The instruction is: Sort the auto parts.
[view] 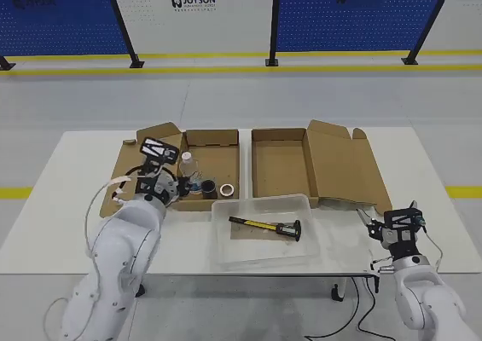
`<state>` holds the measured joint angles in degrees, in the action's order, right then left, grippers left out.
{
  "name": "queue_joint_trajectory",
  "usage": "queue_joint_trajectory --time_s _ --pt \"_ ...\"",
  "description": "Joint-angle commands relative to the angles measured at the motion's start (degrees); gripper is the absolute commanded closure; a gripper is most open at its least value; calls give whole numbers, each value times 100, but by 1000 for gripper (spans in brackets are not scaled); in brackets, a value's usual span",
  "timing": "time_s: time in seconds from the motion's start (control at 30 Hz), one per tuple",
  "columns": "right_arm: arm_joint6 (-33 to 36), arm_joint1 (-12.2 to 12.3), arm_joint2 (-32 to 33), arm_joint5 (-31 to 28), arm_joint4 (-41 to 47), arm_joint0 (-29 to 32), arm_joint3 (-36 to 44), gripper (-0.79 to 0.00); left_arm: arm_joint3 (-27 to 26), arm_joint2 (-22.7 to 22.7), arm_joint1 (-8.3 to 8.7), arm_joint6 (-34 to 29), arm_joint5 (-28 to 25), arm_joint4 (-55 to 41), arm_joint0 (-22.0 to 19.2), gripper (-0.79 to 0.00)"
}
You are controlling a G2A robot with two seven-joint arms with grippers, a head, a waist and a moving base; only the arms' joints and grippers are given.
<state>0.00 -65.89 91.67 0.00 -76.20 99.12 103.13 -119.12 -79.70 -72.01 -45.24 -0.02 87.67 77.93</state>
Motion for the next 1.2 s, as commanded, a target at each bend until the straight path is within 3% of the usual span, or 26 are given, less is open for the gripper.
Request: queue_joint_trajectory --time_s 0.0,0.33,0.87,1.17 --pt "0 0 0 0 0 0 0 -785 -253 -187 4 228 269 9 423 -785" --pt "0 0 0 0 0 0 0 -785 -820 -606 -22 1016 1013 -153 1551 -785" --pt "0 0 0 0 0 0 0 -785 -820 -606 -22 1016 1013 -153 1551 -785" --pt "394 -32 -484 -652 47 -466 440 -785 -820 -606 -22 1016 1013 -153 1551 -785"
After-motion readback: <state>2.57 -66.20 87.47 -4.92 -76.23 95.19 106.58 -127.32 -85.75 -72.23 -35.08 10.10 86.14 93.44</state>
